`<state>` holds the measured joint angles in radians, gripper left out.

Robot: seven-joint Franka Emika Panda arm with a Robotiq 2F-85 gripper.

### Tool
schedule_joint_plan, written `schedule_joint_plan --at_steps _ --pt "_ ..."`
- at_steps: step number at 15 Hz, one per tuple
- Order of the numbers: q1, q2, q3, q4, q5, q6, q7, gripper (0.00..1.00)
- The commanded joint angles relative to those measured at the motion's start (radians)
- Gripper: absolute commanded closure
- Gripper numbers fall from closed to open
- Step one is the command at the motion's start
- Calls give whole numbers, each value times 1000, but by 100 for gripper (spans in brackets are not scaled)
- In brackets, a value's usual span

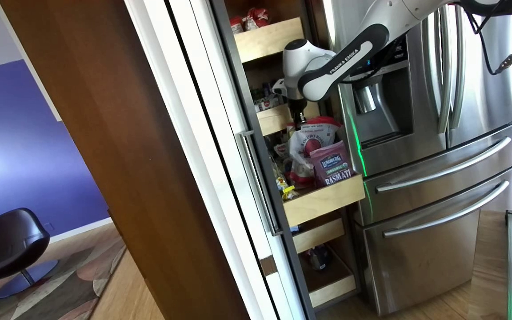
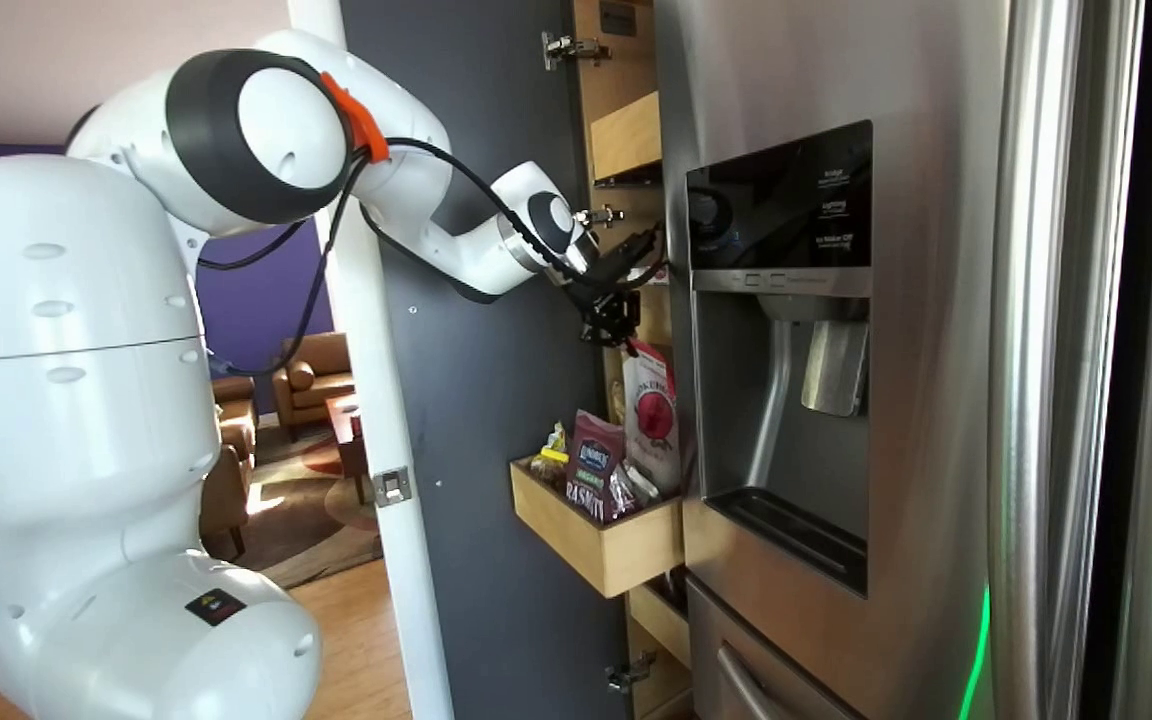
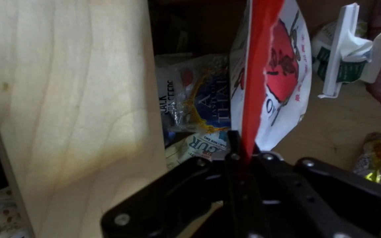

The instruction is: Pick up the white and red packet on the pulled out shelf and move it a little to the left

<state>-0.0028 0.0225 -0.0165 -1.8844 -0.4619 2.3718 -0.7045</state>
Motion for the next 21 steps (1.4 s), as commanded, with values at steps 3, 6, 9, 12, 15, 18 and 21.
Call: schedule_joint_plan --at_steps 3,6,9,12,15,18,21 --pt "17 -30 27 53 30 35 11 99" --pt "32 -31 47 68 65 34 -5 99" --pt "46 -29 66 73 89 29 -25 99" --pt "56 -14 77 72 75 7 -37 99" --pt "60 4 79 72 46 -42 -37 99" --pt "60 13 80 71 31 -103 -69 99" --pt "63 10 85 56 44 -123 -144 99"
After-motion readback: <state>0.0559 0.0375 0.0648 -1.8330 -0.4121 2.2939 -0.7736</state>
